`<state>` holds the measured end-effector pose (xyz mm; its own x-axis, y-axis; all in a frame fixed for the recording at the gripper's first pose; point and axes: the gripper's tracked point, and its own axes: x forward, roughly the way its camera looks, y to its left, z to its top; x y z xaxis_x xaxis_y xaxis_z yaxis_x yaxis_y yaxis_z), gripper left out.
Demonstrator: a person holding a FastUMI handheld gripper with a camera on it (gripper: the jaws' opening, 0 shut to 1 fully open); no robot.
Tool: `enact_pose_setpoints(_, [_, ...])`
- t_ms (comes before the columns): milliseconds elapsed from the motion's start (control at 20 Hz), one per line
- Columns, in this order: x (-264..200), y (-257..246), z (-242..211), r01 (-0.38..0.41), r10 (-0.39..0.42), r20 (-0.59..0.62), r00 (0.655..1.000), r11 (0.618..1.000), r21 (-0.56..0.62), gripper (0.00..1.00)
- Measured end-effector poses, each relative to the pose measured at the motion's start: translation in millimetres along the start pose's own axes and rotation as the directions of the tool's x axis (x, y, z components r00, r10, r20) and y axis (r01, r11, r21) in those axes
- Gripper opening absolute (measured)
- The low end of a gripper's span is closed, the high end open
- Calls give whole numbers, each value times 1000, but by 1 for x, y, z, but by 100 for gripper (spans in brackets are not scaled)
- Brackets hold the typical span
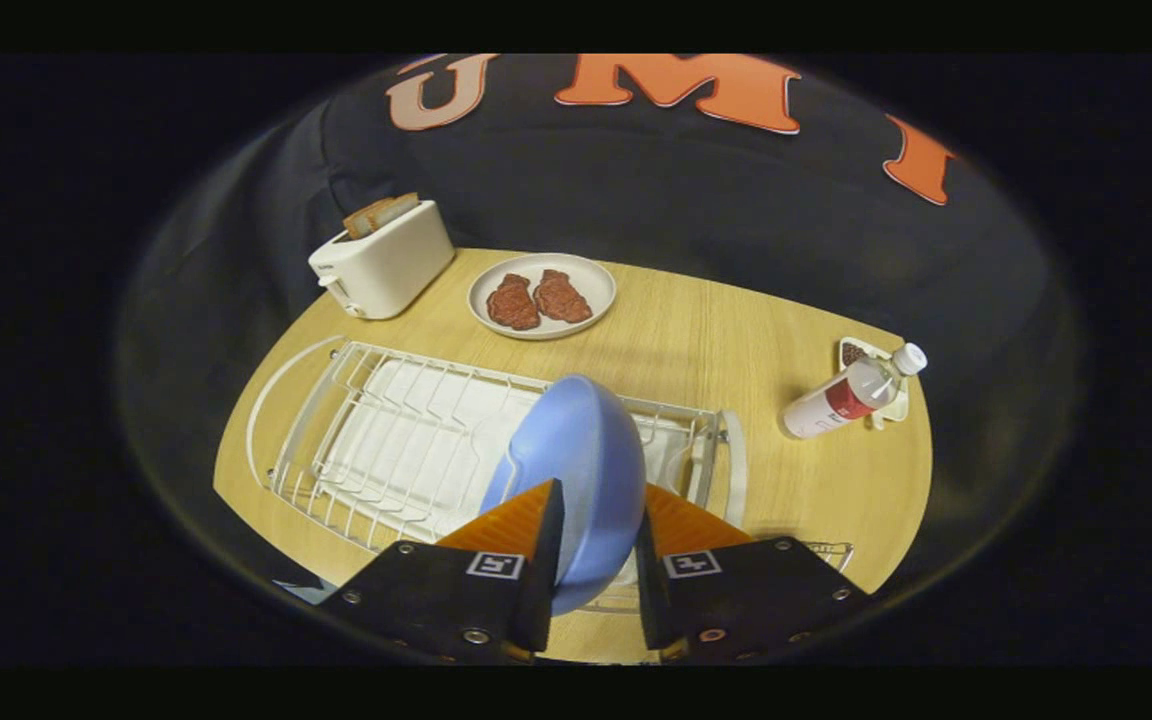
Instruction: Take the plate from the dish rack, then take the spoon from the basket and place it into the plate.
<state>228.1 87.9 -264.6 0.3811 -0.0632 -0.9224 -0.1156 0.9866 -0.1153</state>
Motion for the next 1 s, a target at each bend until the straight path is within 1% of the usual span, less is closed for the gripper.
enact_pose_setpoints(50, [0,-5,3,31,-31,14,999,999,-9,34])
enact_pose_setpoints(100, [1,-20,8,93,-92,39,995,996,-10,31])
enact_pose_setpoints(150, [1,-22,14,105,-106,54,993,994,18,26])
enact_pose_setpoints(250, [-3,-22,25,137,-140,85,986,990,39,20])
enact_pose_setpoints(400, [-8,-22,37,195,-193,120,974,981,-12,19])
enact_pose_setpoints(550, [-23,-27,56,281,-269,188,945,959,-37,18])
enact_pose_setpoints(600, [-28,-30,60,297,-283,208,936,954,-42,18])
enact_pose_setpoints(800, [-52,-30,69,296,-275,262,925,954,-43,18])
enact_pose_setpoints(1000, [-76,-36,58,242,-223,287,932,970,-30,18])
